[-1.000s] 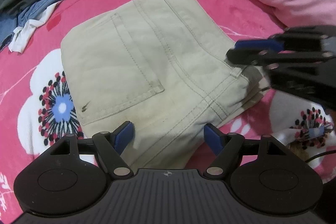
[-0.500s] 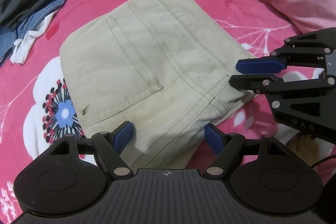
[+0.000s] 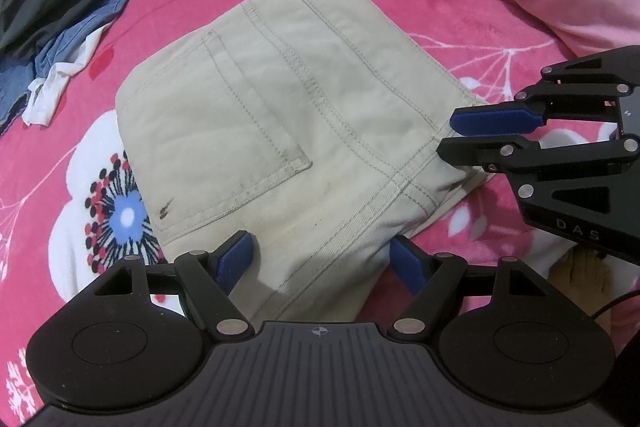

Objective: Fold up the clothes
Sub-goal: 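Move both open tools to the edges of the folded beige trousers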

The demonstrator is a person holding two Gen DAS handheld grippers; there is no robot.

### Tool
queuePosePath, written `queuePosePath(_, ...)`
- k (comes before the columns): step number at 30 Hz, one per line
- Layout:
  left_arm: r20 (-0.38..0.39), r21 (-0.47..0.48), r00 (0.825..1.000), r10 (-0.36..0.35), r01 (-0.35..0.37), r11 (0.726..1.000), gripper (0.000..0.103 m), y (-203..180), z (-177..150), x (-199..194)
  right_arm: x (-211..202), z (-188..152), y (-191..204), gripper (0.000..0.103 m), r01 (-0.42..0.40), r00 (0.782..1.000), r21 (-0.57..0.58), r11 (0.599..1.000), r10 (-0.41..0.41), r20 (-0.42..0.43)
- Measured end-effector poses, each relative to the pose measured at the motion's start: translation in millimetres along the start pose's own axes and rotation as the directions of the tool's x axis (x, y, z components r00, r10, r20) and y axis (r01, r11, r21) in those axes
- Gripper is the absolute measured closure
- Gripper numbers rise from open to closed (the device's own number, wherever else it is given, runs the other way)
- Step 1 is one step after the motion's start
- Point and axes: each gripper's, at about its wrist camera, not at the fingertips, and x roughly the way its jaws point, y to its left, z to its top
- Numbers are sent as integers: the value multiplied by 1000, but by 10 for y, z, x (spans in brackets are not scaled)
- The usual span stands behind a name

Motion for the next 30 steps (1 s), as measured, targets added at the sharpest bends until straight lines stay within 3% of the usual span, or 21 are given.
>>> queuePosePath(8,15,18,1000,-5,4,1000,27,5,-43,-18,-7,-29,-38,86,-9,1000,24,1000,8,16)
queuePosePath(16,152,-36,984,-96,103,994,27,293,-285,-263,-13,3,-69,86,1,1000,64,998,-2,8)
queuePosePath(23,165,-62,983,-79,90,994,35,430,-503,-182,-3,28,-2,86,42,999,63,997,-41,-7)
queuePosePath(28,209,56,977,-29,18,998,35,266,-620,-115,14,81,39,86,66,997,48,997,-64,-34)
queuePosePath(30,226,48,972,-56,46,998,35,330,-640,-156,1,141,85,86,87,995,27,996,-85,-53)
